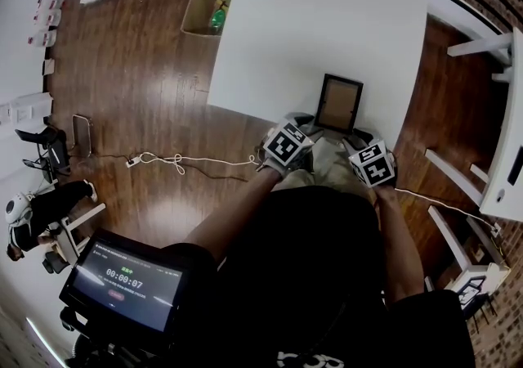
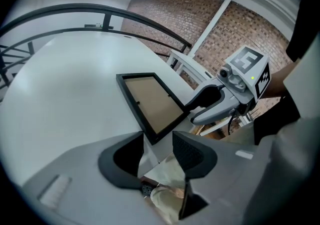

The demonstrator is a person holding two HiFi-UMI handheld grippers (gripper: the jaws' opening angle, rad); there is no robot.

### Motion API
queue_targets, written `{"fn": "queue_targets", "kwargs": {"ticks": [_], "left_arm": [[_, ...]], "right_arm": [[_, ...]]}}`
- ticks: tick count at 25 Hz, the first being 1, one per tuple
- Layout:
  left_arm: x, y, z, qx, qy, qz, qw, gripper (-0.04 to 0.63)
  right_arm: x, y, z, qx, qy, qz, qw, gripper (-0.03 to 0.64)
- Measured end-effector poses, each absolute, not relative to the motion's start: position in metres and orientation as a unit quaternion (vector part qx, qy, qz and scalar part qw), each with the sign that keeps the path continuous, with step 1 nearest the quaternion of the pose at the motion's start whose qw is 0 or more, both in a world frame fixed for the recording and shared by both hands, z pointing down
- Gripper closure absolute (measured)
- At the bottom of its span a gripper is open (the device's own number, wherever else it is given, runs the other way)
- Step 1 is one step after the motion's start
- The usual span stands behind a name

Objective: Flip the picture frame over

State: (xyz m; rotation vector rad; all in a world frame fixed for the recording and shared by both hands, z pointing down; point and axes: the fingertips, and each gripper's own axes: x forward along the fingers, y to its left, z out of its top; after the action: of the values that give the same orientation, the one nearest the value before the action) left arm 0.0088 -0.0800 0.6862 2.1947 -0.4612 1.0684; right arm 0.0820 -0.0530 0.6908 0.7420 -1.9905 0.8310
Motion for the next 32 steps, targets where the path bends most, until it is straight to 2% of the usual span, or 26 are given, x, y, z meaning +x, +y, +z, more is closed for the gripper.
{"fn": "queue_targets", "kwargs": {"ticks": [14,32], "left_arm": [[0.012,-0.084,0.681,0.844,-0.171,0.392,0.324,0.405],[0.006,-0.074,0.624,0.868,-0.178,0.354,0.298,0.405]], "right_arm": [[0.079,-0.057,0.685,0.299,-0.799,0.327,0.406,0.476],[0.075,-0.051,0.63,0.337,-0.804,0.299,0.389,0.476]]}}
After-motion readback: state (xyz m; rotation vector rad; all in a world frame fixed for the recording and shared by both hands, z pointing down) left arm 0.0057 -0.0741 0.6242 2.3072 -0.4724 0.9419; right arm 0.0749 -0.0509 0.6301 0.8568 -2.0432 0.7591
